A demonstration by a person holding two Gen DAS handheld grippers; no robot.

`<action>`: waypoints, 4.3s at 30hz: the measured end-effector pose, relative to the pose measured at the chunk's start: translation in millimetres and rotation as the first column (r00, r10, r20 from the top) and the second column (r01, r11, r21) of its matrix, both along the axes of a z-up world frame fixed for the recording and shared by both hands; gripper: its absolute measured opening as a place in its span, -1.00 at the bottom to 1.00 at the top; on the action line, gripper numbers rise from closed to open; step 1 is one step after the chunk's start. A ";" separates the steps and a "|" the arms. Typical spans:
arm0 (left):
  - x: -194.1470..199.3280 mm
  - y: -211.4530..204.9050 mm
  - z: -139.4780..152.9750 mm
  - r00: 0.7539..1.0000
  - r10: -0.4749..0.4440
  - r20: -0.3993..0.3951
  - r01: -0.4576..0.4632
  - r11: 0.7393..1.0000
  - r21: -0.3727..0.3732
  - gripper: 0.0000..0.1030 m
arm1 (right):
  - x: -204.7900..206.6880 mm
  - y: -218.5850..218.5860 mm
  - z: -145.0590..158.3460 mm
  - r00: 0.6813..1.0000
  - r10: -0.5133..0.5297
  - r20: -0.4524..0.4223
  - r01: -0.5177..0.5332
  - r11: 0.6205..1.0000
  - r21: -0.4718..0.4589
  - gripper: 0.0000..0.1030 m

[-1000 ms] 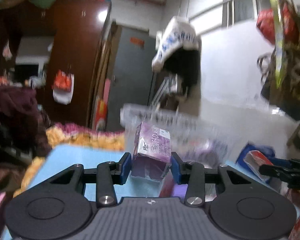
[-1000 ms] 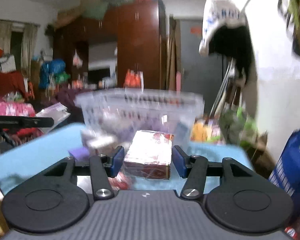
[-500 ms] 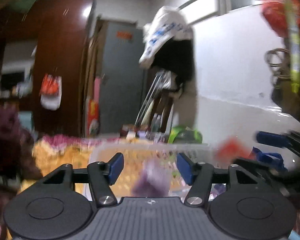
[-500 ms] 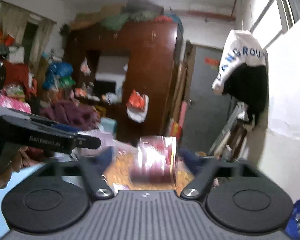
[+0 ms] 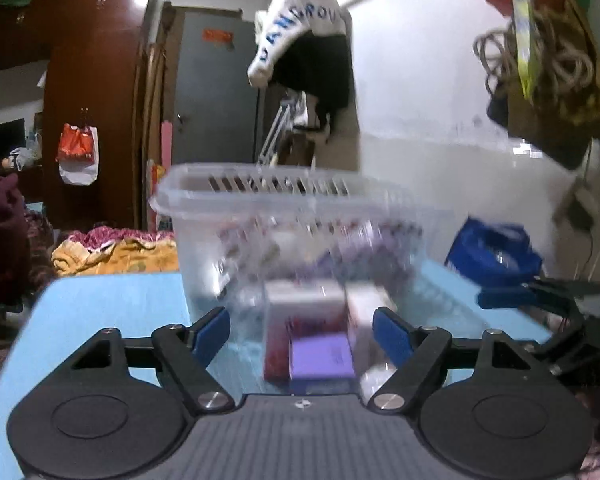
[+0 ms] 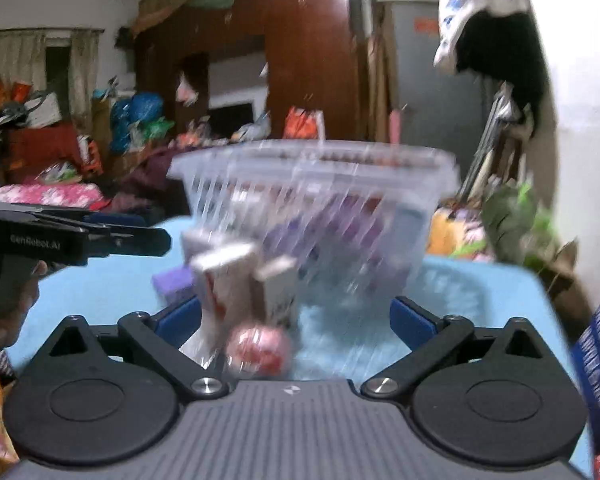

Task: Organize objects
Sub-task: 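Grasp a purple box with left gripper while right grasps a red wrapped ball, then carry both items over the basket and release them inside, then grasp a pink milk carton with left gripper while right grasps a white roll, then drop the carton and the white roll into the basket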

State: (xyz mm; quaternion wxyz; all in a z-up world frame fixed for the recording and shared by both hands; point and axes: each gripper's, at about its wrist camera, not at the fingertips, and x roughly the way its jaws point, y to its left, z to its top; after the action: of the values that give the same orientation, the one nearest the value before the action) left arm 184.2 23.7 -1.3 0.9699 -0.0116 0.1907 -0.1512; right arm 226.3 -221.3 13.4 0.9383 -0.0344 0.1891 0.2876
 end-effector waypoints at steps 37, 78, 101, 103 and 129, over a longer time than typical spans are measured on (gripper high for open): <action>-36.9 26.0 0.6 0.998 -0.022 0.064 0.032 0.987 -0.156 -0.19 | -42.8 -11.9 -11.4 0.982 -0.075 0.172 0.056 0.992 0.113 -0.13; 43.6 14.0 -12.4 0.989 0.051 -0.142 -0.051 0.999 0.006 0.66 | -36.3 19.9 -30.0 0.999 0.033 -0.036 -0.034 0.999 -0.040 0.06; 10.6 12.6 -0.9 0.998 0.055 -0.024 -0.056 0.998 -0.025 0.07 | -47.4 -29.6 -24.2 0.997 -0.079 0.023 0.077 0.993 0.093 0.07; 7.6 14.8 -1.6 0.999 0.051 -0.019 -0.052 0.998 -0.028 0.07 | -44.5 -28.4 -23.9 0.996 -0.084 0.022 0.082 0.993 0.090 0.07; 89.7 19.1 98.3 0.994 0.078 0.079 -0.077 0.997 -0.020 0.53 | 72.5 24.8 89.3 0.970 -0.101 0.220 0.097 0.995 0.028 0.95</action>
State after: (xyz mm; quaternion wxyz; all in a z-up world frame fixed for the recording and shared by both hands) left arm 274.0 42.8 97.0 0.9817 -0.0211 0.1499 -0.1154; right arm 298.8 -196.4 102.7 0.9669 -0.0486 0.0828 0.2366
